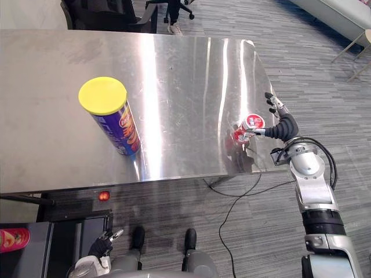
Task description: Put the gum and the chips on the shelf.
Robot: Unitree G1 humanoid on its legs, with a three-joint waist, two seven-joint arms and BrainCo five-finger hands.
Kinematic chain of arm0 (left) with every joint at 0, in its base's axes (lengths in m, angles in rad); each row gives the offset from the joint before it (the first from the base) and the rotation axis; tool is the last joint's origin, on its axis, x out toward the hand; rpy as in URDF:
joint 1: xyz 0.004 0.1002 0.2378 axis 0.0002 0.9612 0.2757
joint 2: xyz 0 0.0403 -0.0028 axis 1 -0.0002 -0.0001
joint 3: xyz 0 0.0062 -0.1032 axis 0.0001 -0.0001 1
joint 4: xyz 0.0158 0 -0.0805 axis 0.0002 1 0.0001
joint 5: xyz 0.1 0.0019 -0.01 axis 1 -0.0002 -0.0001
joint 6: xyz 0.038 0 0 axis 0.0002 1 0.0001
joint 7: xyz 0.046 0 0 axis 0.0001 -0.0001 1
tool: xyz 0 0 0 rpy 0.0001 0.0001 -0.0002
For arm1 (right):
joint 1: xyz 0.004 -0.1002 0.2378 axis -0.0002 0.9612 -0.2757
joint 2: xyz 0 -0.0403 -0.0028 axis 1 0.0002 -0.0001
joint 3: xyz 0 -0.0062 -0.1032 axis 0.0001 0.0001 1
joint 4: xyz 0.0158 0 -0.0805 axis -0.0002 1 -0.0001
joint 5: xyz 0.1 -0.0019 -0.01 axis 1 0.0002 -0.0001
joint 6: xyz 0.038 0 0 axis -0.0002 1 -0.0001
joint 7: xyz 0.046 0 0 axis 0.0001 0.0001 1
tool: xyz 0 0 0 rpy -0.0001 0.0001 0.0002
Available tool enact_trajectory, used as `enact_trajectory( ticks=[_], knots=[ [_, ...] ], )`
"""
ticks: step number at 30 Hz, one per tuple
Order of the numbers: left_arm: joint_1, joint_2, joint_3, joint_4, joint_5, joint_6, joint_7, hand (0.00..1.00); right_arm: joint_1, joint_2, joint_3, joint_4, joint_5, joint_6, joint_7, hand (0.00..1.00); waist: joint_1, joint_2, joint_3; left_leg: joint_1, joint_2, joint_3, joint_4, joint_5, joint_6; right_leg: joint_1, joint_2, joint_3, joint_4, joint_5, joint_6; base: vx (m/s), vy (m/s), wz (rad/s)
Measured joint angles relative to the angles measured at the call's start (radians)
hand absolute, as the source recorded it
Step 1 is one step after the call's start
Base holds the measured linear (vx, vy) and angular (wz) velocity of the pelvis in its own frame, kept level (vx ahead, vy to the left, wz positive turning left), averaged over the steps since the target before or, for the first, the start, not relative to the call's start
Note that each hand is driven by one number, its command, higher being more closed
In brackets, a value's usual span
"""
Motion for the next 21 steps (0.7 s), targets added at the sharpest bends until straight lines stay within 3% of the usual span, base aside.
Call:
enact_trajectory(
  ticks=[6, 21],
  knots=[
    [-0.018, 0.003, 0.001, 0.000, -0.001, 0.000, 0.000, 0.00, 0.000, 0.035, 0.000, 0.000, 0.000, 0.000, 0.016, 0.00, 0.015, -0.008, 0.025, -0.003, 0.002, -0.001, 0.009, -0.002, -0.003, 0.000, 0.002, -0.002, 0.005, -0.001, -0.002, 0.00, 0.000, 0.00],
    [-0.035, 0.007, 0.010, -0.013, -0.007, -0.002, 0.007, 0.00, 0.004, 0.057, -0.008, -0.044, 0.003, -0.002, 0.006, 0.00, 0.017, -0.013, 0.062, -0.053, 0.007, -0.007, 0.034, -0.005, -0.006, -0.040, 0.006, -0.009, 0.014, -0.001, -0.002, 0.00, -0.003, 0.02]
  ],
)
